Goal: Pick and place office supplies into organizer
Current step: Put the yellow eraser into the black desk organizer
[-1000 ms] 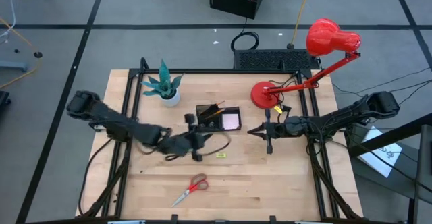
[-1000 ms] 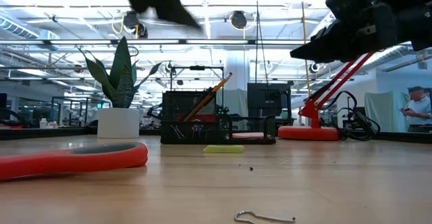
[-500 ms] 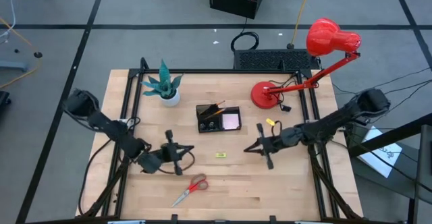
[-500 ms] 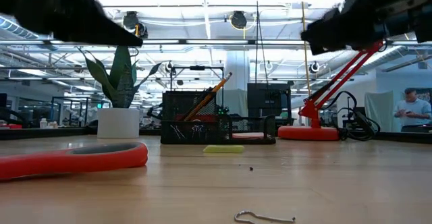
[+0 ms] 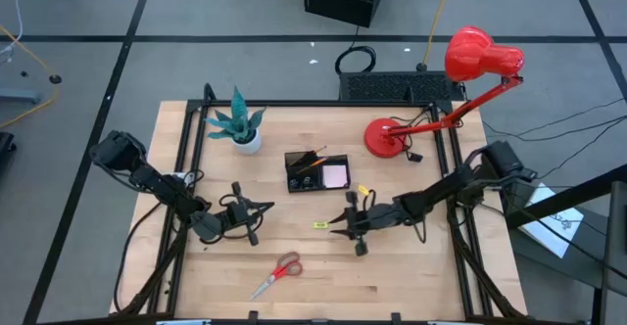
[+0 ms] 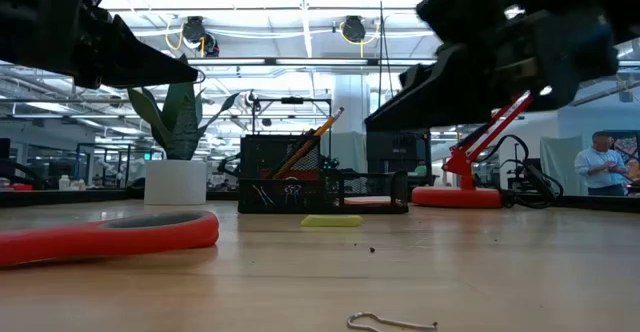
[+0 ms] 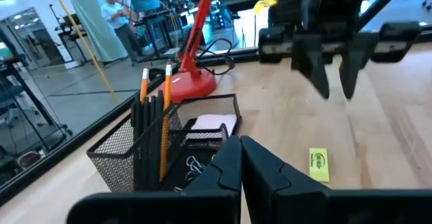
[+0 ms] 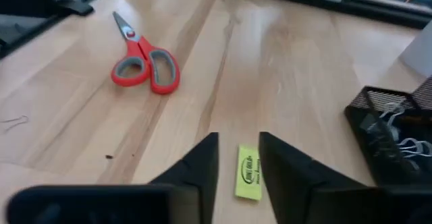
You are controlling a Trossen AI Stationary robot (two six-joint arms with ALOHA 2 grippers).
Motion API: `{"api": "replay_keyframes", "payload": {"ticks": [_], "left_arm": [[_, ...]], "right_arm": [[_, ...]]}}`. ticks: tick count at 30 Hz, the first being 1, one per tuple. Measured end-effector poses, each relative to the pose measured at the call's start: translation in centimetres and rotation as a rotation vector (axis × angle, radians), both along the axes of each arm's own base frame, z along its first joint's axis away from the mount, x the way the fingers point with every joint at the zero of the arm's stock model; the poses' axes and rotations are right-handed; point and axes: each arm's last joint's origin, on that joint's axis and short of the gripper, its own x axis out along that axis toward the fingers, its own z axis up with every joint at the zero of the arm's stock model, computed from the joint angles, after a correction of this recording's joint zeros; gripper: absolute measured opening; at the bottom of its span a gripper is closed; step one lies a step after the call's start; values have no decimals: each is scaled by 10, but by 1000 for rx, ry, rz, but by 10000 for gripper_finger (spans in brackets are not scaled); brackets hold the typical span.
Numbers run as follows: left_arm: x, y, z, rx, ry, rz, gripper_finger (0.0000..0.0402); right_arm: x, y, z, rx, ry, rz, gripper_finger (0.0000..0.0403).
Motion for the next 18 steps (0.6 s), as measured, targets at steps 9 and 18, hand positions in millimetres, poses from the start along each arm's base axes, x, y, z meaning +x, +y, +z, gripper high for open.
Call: {"api": "replay_keyframes", "payload": {"ticks": [9, 18], "left_arm": [[0, 0, 2, 16, -10, -4, 20], [1, -1, 2, 12, -9, -22, 12]], "right_arm": [[21, 3, -23, -3, 20, -72, 173], [27, -7, -36, 53, 55, -135, 180]]}}
